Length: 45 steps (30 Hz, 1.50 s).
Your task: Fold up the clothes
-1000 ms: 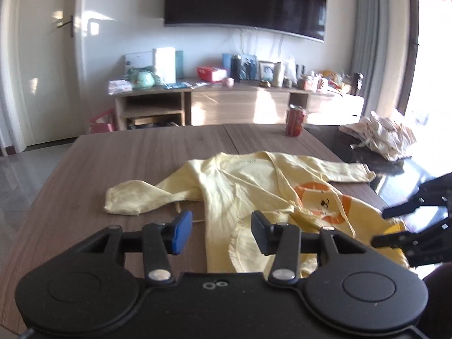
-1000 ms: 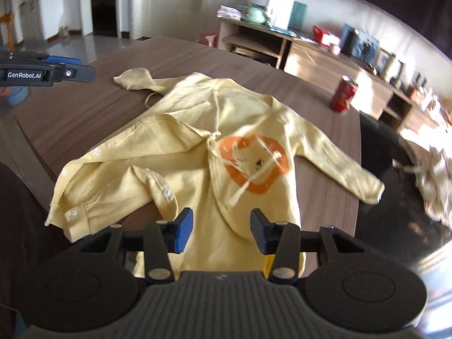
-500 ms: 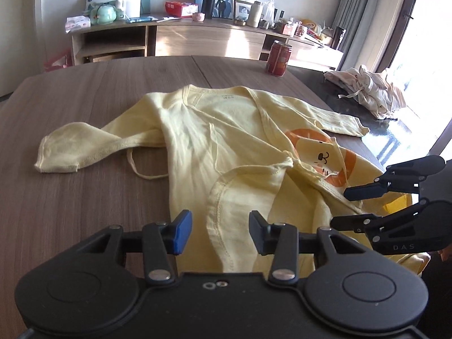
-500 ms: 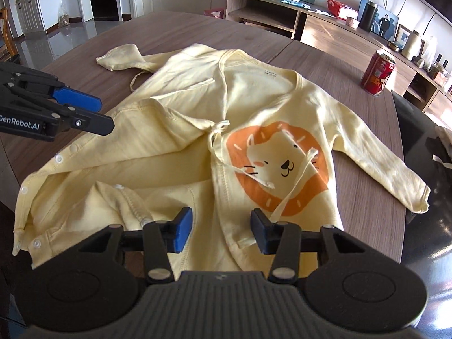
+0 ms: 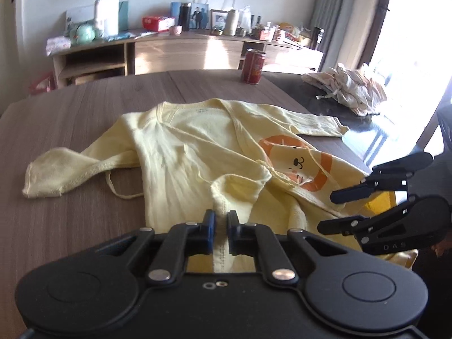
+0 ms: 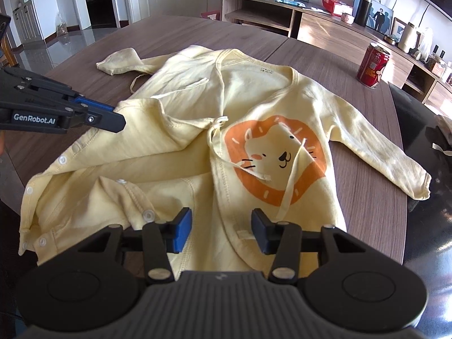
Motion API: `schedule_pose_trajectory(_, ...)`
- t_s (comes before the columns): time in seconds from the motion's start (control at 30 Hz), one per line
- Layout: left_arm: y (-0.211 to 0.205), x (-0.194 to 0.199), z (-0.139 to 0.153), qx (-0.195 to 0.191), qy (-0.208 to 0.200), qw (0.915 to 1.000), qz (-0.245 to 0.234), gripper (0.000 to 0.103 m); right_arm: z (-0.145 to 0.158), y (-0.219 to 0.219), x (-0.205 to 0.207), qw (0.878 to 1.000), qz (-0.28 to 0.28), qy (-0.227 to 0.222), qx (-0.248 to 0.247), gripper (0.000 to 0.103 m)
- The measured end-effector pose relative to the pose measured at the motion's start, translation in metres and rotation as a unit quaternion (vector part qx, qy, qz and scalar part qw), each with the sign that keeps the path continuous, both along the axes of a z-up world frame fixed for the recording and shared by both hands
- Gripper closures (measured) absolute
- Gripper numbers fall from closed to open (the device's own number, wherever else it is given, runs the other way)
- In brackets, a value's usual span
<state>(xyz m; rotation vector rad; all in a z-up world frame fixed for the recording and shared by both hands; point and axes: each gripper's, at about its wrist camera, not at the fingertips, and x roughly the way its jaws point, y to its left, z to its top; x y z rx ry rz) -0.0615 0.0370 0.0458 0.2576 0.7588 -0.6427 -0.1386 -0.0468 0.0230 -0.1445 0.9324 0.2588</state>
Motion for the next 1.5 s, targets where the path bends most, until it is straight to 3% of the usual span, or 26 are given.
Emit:
schedule_pose_trajectory(0.13, -0.023, -0.035, 0.003, 0.087, -0.046, 0.9909, -0.093, 0.096, 0.004, -0.002, -0.008, 1.0, -0.001, 0.005, 0.009, 0.052)
schedule_pose_trajectory(0.23, -0.033, -0.055, -0.007, 0.131, -0.051, 0.9798, -0.142, 0.096, 0.005, -0.003, -0.017, 1.0, 0.001, 0.016, 0.016, 0.052)
schedule_pose_trajectory(0.3, -0.036, -0.06, -0.013, 0.139, -0.036, 0.977, -0.157, 0.096, 0.003, -0.005, -0.023, 0.999, 0.001, 0.026, 0.023, 0.052)
schedule_pose_trajectory(0.4, -0.033, -0.07, -0.017, 0.141, -0.024, 0.9738, -0.177, 0.086, 0.001, -0.009, -0.033, 0.999, 0.001, 0.039, 0.025, 0.052)
schedule_pose_trajectory(0.5, -0.028, -0.073, -0.012, 0.123, -0.013, 0.9765, -0.177, 0.082, -0.002, -0.015, -0.04, 0.998, 0.001, 0.052, 0.023, 0.052)
schedule_pose_trajectory(0.73, -0.03, -0.06, 0.006, 0.078, -0.029, 0.9806, -0.177, 0.071, 0.002, -0.029, -0.05, 0.998, -0.006, 0.061, 0.028, 0.052)
schedule_pose_trajectory(0.9, -0.052, -0.038, -0.009, 0.098, -0.022, 0.9775, -0.186, 0.072, 0.01, -0.026, -0.048, 0.998, -0.003, 0.047, 0.03, 0.052)
schedule_pose_trajectory(1.07, -0.054, -0.029, -0.026, 0.116, 0.017, 0.9755, -0.186, 0.074, 0.013, -0.018, -0.049, 0.999, 0.013, 0.037, 0.017, 0.052)
schedule_pose_trajectory(1.3, -0.045, -0.043, -0.019, 0.084, 0.047, 0.9806, -0.171, 0.078, 0.016, -0.022, -0.055, 0.999, 0.007, 0.03, 0.019, 0.052)
schedule_pose_trajectory(1.4, -0.044, -0.056, -0.014, 0.09, 0.038, 0.9795, -0.177, 0.078, 0.02, -0.024, -0.061, 0.999, 0.006, 0.026, 0.017, 0.052)
schedule_pose_trajectory(1.5, -0.046, -0.076, -0.018, 0.118, 0.035, 0.9722, -0.199, 0.077, 0.024, -0.025, -0.066, 1.0, 0.005, 0.022, 0.015, 0.052)
